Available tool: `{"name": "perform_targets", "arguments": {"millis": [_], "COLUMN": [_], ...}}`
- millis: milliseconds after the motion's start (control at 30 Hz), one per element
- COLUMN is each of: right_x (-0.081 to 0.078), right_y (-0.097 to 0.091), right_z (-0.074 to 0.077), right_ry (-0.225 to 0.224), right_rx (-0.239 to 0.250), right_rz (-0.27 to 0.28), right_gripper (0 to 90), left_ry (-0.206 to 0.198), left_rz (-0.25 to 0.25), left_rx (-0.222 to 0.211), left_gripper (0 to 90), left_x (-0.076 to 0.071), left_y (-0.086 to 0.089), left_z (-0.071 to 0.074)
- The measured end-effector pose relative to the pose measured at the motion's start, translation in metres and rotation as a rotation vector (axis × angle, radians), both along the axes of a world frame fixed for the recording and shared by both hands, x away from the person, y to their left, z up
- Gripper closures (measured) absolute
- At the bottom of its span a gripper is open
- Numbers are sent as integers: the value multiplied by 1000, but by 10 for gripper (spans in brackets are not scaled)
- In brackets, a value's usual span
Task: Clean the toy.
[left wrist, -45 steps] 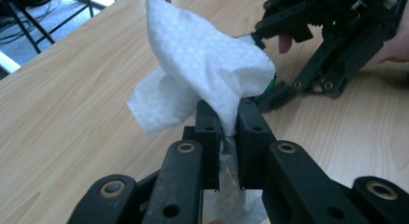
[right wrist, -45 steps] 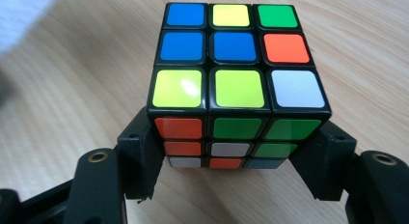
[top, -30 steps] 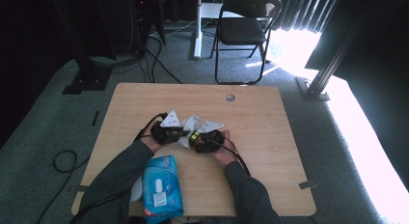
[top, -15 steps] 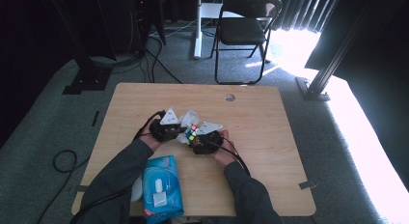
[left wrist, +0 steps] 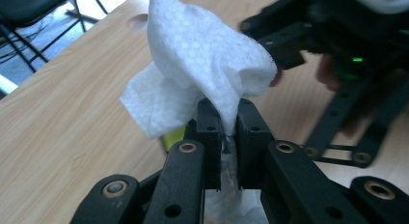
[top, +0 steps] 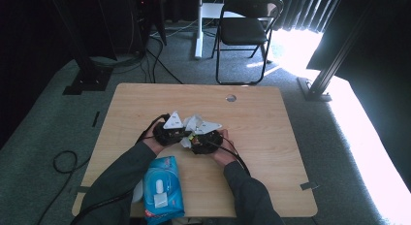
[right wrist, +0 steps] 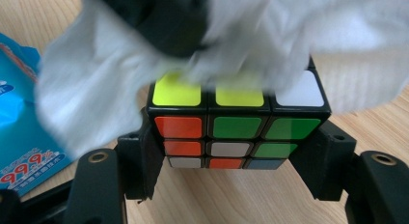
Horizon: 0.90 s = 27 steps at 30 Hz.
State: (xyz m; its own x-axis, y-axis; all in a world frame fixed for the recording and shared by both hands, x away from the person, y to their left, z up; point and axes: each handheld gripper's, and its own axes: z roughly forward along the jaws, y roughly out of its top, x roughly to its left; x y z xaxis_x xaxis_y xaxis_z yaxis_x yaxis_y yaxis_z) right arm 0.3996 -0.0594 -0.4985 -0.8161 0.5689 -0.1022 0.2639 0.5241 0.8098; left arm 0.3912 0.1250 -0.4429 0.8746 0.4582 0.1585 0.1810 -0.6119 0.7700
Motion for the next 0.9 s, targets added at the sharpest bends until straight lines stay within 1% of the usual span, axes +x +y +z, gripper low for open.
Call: {"name": "perform_targets", "arguments": {"millis": [100, 200, 267, 367, 567, 700, 767, 900], "right_x": [1, 2, 1, 0, -4, -6, -6, -9], "right_y": [0, -1, -1, -1, 3, 6, 7, 9], "right_z": [0, 0, 0, 0, 2, 3, 4, 4], "right_ry": [7, 5, 7, 4, -7, -18, -16, -16], "right_rx": [5, 6, 8, 10, 6, -6, -3, -8], "right_rz": [-11, -9, -8, -5, 19, 37, 44, 57], "right_gripper": [344, 343, 344, 344, 344, 344, 344, 344], "left_ry": [4, 3, 3, -1, -11, -18, -21, -33], "left_rz": [-34, -50, -53, -48, -25, -11, -5, 14], "left_rx": [1, 4, 4, 3, 1, -11, -16, -1], "left_gripper": [829, 828, 827, 826, 826, 825, 825, 823], "left_x": [-3, -5, -5, -5, -3, -3, -2, 1], "left_y": [-4, -6, -7, -7, -6, -6, -5, -4], "left_z": [-1, -1, 0, 1, 3, 3, 4, 5]}}
